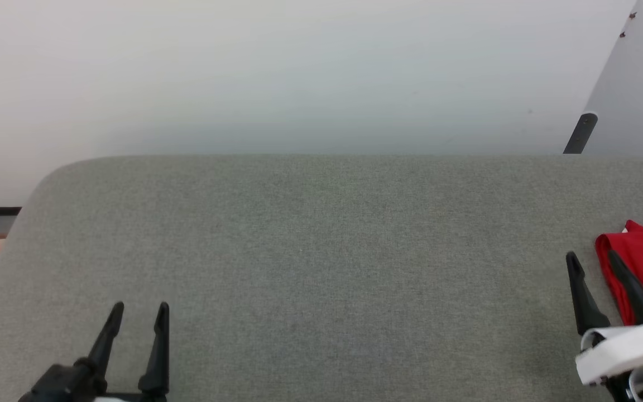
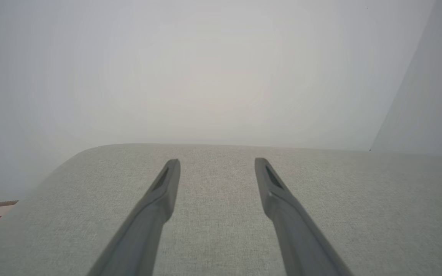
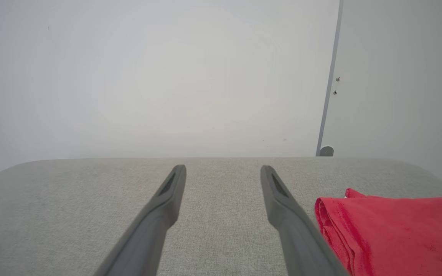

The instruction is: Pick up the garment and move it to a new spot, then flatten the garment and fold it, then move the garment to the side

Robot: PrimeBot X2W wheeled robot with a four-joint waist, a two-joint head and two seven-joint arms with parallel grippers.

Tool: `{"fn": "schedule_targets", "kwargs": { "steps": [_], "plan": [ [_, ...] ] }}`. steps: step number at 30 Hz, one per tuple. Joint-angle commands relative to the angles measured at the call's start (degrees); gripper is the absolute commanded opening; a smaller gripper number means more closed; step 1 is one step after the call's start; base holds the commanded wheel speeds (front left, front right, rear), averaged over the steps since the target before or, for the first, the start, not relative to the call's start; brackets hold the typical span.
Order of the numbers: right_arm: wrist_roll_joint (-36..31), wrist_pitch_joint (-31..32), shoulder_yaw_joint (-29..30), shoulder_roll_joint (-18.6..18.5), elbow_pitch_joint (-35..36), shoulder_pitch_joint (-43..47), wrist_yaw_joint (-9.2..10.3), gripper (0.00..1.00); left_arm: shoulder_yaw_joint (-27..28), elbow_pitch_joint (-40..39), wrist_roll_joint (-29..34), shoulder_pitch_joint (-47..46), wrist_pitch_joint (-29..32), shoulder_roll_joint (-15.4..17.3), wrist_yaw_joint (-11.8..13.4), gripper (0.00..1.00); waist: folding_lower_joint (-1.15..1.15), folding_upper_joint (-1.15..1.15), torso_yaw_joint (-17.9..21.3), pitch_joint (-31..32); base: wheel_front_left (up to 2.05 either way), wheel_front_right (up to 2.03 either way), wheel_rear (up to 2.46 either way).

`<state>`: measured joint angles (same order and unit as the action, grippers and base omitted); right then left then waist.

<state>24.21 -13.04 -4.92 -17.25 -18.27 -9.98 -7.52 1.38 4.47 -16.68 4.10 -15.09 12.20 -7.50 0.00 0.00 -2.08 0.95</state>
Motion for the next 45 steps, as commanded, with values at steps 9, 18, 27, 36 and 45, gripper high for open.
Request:
{"fn": "schedule_targets", "kwargs": {
  "steps": [9,18,27,36,45],
  "plan": [
    [-2.5,2.75,8.05,3.77,10.02,9.5,0.07,1.0,-0.13,-4.09,-2.79,5.24,-0.04,-0.23,0.05,1.0,0.0,0.0,-0.29,0.84,0.0,0.0,0.0],
    [-4.03,5.99,11.5,6.79,18.35,16.27,0.07,1.0,-0.02,-7.76,-5.25,9.47,0.38,0.48,0.05,1.0,0.0,0.0,-0.67,1.02,0.0,0.0,0.0],
    [-4.48,7.78,11.96,8.41,21.77,18.56,0.07,1.0,-0.65,-8.93,-5.92,9.57,1.23,0.54,0.34,1.0,0.0,0.0,-0.54,0.87,0.0,0.0,0.0],
    [-4.36,8.08,11.92,8.48,22.15,18.31,0.07,1.0,-1.36,-8.23,-6.44,9.06,1.48,0.98,0.3,1.0,0.0,0.0,-0.54,0.69,0.0,0.0,0.0],
    [-3.94,8.14,11.23,8.52,21.64,17.77,0.07,1.0,-1.58,-7.89,-6.36,8.8,1.18,1.43,0.39,1.0,0.0,0.0,-0.57,0.61,0.0,0.0,0.0]
  ]
}}
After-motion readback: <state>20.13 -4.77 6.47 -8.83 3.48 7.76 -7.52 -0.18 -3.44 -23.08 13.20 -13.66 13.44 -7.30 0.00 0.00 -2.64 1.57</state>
